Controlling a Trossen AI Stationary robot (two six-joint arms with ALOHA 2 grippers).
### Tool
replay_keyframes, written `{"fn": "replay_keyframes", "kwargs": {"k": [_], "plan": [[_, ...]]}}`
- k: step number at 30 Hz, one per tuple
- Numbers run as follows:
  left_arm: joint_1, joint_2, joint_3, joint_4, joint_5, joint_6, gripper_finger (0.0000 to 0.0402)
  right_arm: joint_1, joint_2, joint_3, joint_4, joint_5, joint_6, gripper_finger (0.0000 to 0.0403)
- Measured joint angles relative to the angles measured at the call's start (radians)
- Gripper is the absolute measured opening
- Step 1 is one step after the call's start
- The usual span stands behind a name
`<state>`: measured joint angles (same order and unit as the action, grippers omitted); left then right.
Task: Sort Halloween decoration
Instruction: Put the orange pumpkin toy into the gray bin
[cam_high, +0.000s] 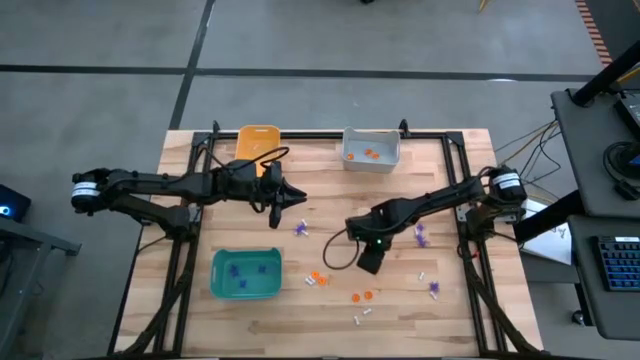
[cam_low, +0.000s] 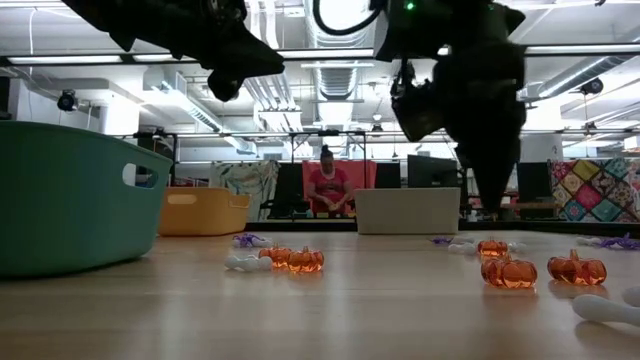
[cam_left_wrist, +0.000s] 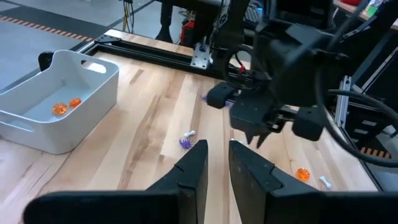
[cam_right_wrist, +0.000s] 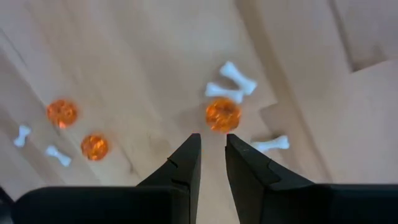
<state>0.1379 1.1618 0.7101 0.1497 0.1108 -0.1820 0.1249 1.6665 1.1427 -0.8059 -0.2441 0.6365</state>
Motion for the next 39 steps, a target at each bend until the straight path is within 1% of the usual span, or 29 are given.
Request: {"fn": "replay_keyframes", "kwargs": {"k": [3, 4, 6, 8, 10, 13, 16, 20, 27, 39], "plan": [[0.0, 0.0, 0.0, 0.002, 0.0, 0.005, 0.0047, 0.022, 0.0, 0.0, 0.001, 0.003, -0.008, 0.0076], [0.0, 0.0, 0.0, 0.004, 0.0, 0.005, 0.0047, 0.029, 0.0, 0.0, 0.001, 0.011, -0.036, 0.0082], [0.0, 0.0, 0.0, 0.006, 0.0, 0.005, 0.0047, 0.046, 0.0, 0.0, 0.0, 0.038, -0.17, 0.0097], [0.0, 0.0, 0.0, 0.006, 0.0, 0.005, 0.0047, 0.072, -0.001, -0.002, -0.012, 0.065, -0.254, 0.0114], [0.0, 0.0, 0.0, 0.007, 0.0, 0.005, 0.0047, 0.089, -0.001, -0.003, -0.01, 0.089, -0.304, 0.013], [0.0, 0.0, 0.0, 0.007, 0.001, 0.005, 0.0047, 0.104, -0.001, -0.003, -0.011, 0.158, -0.34, 0.0152], [0.0, 0.0, 0.0, 0.007, 0.001, 0.012, 0.0047, 0.121, -0.001, -0.004, -0.005, 0.217, -0.354, 0.0168], [0.0, 0.0, 0.0, 0.008, 0.001, 0.016, 0.0047, 0.126, -0.001, -0.007, 0.004, 0.246, -0.338, 0.018], [0.0, 0.0, 0.0, 0.008, 0.002, 0.017, 0.0047, 0.127, 0.006, -0.039, 0.052, 0.246, -0.315, 0.0181], [0.0, 0.0, -0.001, 0.007, 0.003, 0.016, 0.0047, 0.126, 0.114, -0.043, 0.064, 0.243, -0.318, 0.0182]]}}
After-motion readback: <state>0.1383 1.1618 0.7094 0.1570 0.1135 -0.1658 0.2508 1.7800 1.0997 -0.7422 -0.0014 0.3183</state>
